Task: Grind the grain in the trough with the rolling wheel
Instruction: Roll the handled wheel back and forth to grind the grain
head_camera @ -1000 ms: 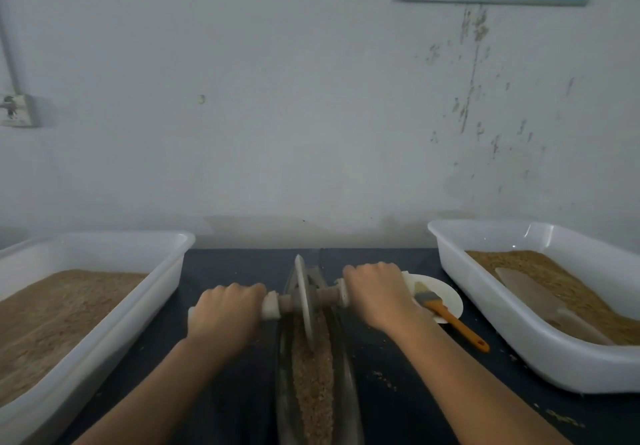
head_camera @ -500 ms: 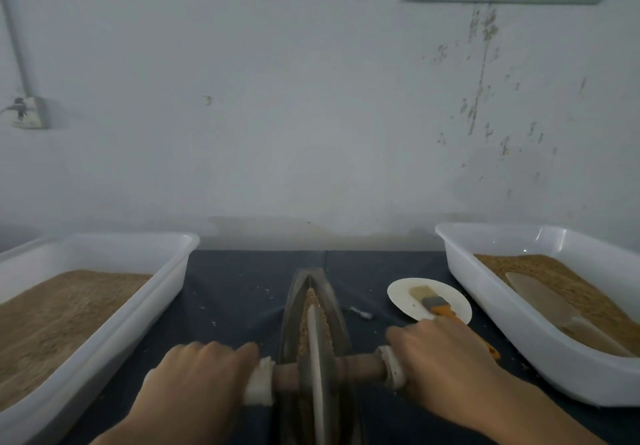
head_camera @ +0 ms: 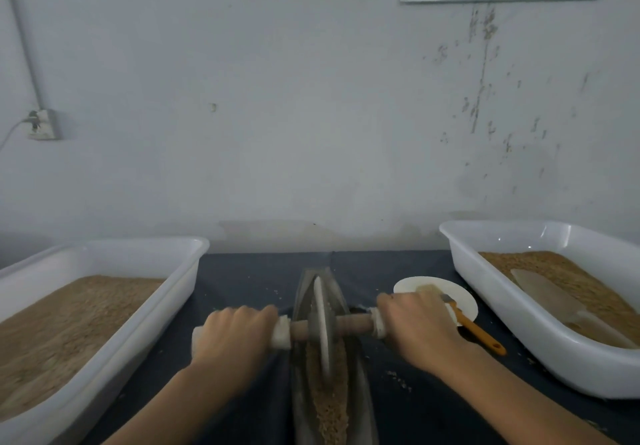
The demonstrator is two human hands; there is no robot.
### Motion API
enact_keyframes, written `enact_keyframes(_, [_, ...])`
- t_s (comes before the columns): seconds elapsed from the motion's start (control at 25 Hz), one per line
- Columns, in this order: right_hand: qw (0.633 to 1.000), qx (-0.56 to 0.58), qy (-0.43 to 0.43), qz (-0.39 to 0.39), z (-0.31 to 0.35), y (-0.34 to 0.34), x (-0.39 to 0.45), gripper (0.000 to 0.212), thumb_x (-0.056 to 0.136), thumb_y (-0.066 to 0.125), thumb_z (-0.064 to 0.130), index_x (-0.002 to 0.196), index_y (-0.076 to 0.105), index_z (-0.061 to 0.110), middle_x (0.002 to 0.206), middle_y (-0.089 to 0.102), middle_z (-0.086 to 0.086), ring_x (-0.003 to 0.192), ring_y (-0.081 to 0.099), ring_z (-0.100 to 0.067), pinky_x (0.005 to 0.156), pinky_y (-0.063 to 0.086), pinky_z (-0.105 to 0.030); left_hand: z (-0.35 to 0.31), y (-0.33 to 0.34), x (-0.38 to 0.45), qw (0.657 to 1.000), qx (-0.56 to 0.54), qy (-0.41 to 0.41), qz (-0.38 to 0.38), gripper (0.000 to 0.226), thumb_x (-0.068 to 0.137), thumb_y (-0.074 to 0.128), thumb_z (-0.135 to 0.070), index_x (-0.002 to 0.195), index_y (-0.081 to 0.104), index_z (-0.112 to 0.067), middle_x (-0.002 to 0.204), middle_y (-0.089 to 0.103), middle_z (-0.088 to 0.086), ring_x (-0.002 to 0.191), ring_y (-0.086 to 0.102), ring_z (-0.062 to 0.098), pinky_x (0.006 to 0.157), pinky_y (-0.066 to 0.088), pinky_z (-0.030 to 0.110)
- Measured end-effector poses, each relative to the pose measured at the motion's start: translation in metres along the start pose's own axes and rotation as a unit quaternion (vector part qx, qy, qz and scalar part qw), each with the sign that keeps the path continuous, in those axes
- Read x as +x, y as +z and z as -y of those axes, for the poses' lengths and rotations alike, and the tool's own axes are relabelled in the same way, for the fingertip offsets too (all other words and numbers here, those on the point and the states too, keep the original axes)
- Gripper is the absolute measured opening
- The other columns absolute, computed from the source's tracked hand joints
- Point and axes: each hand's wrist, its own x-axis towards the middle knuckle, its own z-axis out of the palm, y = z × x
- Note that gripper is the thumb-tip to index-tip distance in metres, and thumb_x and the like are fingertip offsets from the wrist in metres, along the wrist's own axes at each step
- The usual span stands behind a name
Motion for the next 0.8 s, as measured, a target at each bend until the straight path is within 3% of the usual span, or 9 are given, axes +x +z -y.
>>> enact_keyframes(0.12, [0.996,0.004,-0.047,0.070,0.002,-0.025,-0.040,0.020,0.085,0.059,0.032,0.100,0.048,0.026,0.095,0.061,0.003,0.081,0.057,-0.020,0.067,0.043,-0.033,-0.002,-0.013,-0.037,0.999,-0.010,0.027,0.036,0.022,0.083,0.051,-0.043,0.084,0.030,-0.039,0.080,0.046,-0.014,0.076,0.048,0.014,0.066,0.031,0.031])
enact_keyframes(0.24, [0.989,-0.008,-0.050,0.137,0.000,-0.033,-0.048,0.022,0.087,0.054,0.035,0.105,0.045,0.025,0.097,0.057,0.002,0.081,0.051,-0.022,0.055,0.029,-0.029,-0.004,-0.017,-0.049,0.997,0.006,0.019,0.069,0.016,0.081,0.046,-0.045,0.082,0.030,-0.042,0.072,0.036,-0.013,0.075,0.044,0.015,0.067,0.031,0.032])
enact_keyframes(0.4, [0.998,0.027,-0.005,0.053,-0.001,-0.003,-0.009,0.016,0.087,0.057,0.036,0.098,0.048,0.027,0.096,0.063,0.004,0.082,0.059,-0.015,0.068,0.043,-0.031,-0.006,-0.010,-0.007,0.999,0.047,-0.006,0.009,0.017,0.083,0.054,-0.042,0.083,0.038,-0.038,0.071,0.041,-0.013,0.067,0.043,0.011,0.063,0.031,0.029])
enact_keyframes(0.56, [0.998,-0.033,0.047,-0.029,-0.008,0.024,0.049,0.014,0.088,0.057,0.033,0.096,0.051,0.022,0.094,0.067,0.000,0.080,0.062,-0.023,0.060,0.036,-0.032,-0.001,-0.004,0.055,0.997,0.073,-0.018,-0.029,0.010,0.083,0.055,-0.034,0.087,0.046,-0.032,0.089,0.061,-0.006,0.080,0.059,0.020,0.062,0.034,0.032])
enact_keyframes(0.8, [1.000,-0.011,-0.005,0.002,-0.002,0.005,0.004,0.017,0.086,0.060,0.034,0.093,0.047,0.026,0.087,0.062,0.004,0.068,0.052,-0.015,0.062,0.041,-0.031,-0.004,-0.005,0.014,0.999,0.037,0.005,-0.010,0.020,0.084,0.058,-0.034,0.083,0.038,-0.034,0.086,0.059,-0.008,0.068,0.044,0.014,0.064,0.035,0.031])
